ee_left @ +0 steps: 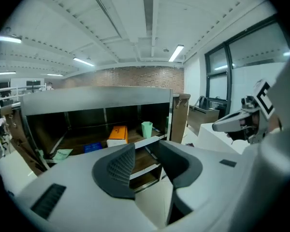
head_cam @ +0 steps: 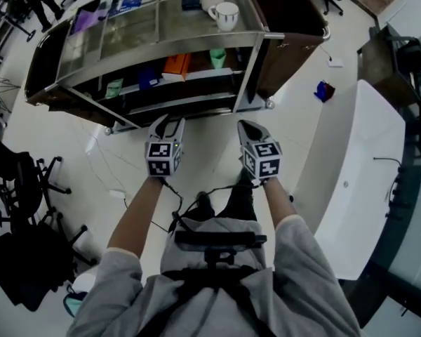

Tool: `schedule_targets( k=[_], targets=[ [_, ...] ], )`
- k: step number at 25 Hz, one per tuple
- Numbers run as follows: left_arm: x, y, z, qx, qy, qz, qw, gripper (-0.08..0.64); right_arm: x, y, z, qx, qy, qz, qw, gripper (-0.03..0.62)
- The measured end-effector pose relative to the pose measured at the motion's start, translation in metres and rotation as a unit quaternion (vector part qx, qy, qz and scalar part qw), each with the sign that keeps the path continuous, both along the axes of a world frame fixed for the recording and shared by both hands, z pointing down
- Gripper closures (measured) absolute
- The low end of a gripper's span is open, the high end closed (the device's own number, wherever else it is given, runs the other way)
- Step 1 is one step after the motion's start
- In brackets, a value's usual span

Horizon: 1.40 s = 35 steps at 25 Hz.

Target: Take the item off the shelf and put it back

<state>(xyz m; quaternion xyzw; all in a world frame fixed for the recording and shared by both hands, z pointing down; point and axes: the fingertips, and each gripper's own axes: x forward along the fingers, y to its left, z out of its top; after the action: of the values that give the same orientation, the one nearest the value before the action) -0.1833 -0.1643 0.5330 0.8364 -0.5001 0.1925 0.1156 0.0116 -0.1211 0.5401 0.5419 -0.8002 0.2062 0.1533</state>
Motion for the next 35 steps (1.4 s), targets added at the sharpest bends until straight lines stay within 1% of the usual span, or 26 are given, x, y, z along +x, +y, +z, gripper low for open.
schedule_targets(
  k=[2, 4, 5, 9, 11, 15, 19, 25, 30, 35],
  targets=[
    [-0.021, 0.020, -0.012, 0.005, -0.002, -0.024, 0.9997, 0.447, 0.004, 0.015, -0.010, 0.000, 0.001, 0.005, 1.000, 0.581],
    [-0.042, 0.037, -0.022, 0.007, -0.002, -0.053, 0.9986, 0.530, 0.011, 0.027, -0.017, 0.000, 0.003, 0.006, 1.000, 0.581],
    [-0.052, 0.044, -0.026, 0.004, 0.000, -0.067, 0.9977, 0.554, 0.016, 0.033, -0.019, 0.000, 0.004, 0.007, 1.000, 0.581],
    [-0.086, 0.080, -0.028, -0.015, 0.016, -0.125, 0.9919, 0.554, 0.038, 0.054, -0.019, -0.001, 0.010, 0.009, 1.000, 0.581],
    [-0.099, 0.098, -0.027, -0.019, 0.012, -0.148, 0.9888, 0.554, 0.048, 0.062, -0.019, -0.001, 0.011, 0.000, 1.000, 0.581],
    [-0.104, 0.121, -0.020, -0.022, 0.016, -0.178, 0.9836, 0.554, 0.076, 0.065, -0.023, 0.005, 0.008, -0.006, 1.000, 0.583],
    [-0.107, 0.142, -0.019, -0.021, 0.011, -0.188, 0.9819, 0.554, 0.090, 0.077, -0.018, 0.000, 0.004, -0.007, 1.000, 0.582],
    [-0.111, 0.151, -0.020, -0.019, 0.013, -0.205, 0.9784, 0.554, 0.099, 0.089, -0.016, 0.005, 0.013, -0.019, 1.000, 0.583],
    [-0.106, 0.150, -0.022, -0.018, 0.011, -0.207, 0.9781, 0.554, 0.108, 0.088, -0.017, 0.007, 0.007, -0.012, 1.000, 0.583],
    [-0.099, 0.149, -0.023, -0.018, 0.014, -0.204, 0.9787, 0.554, 0.109, 0.088, -0.016, 0.006, 0.005, -0.014, 1.000, 0.583]
  ],
)
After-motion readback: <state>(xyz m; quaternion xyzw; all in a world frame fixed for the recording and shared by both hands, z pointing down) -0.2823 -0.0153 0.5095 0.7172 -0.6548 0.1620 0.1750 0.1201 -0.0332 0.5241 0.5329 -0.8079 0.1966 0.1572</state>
